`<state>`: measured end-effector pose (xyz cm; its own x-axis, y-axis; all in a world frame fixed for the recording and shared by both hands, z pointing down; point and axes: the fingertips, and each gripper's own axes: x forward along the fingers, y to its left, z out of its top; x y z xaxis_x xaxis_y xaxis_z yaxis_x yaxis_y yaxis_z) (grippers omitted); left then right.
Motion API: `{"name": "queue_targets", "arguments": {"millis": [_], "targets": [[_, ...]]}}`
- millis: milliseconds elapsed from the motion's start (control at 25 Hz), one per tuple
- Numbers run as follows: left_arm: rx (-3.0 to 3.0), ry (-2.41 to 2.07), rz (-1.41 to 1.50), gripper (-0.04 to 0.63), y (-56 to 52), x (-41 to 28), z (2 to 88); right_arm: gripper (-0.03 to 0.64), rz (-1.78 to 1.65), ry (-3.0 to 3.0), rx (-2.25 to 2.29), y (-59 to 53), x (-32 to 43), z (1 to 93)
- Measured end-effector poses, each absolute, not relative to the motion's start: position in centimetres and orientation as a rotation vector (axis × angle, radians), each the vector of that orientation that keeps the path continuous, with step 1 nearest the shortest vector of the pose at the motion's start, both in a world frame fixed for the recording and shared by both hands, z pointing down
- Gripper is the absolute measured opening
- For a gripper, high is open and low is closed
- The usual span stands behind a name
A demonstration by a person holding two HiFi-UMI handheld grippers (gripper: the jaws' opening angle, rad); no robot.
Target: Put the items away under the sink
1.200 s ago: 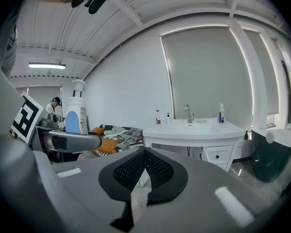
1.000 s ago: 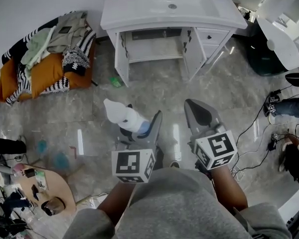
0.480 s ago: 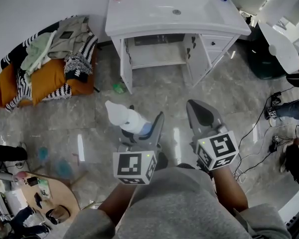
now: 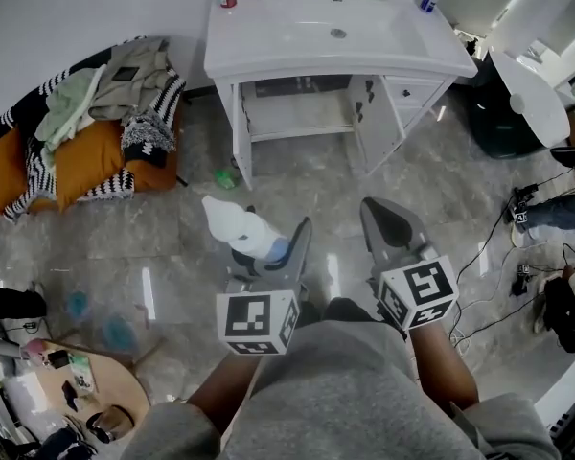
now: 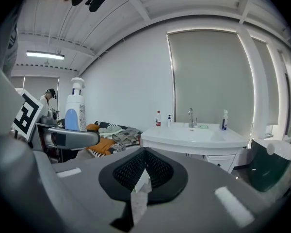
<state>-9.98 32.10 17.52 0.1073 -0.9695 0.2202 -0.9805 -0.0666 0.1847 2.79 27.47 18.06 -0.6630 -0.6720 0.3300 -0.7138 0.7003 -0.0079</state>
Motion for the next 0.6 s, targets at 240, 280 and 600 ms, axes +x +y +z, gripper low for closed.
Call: {"name": "queue_targets", "arguments": {"millis": [240,280,600], "targets": [[2.097,-1.949,0.069,0.353,32.7,-10.2,17.2,0.000,0.171,-2.618,1.085,27.8,2.4,17.3],[2.095,-1.952,0.066,0.353,32.8,-10.3,17.2,-0.001,0.171,-2.621,1.080,27.9,2.4,17.3],[2.079,-1.964,0.059,0.353,33.2,-10.3,16.9,0.000,0.171,-2.627,1.062,28.0,2.5,17.1]]}}
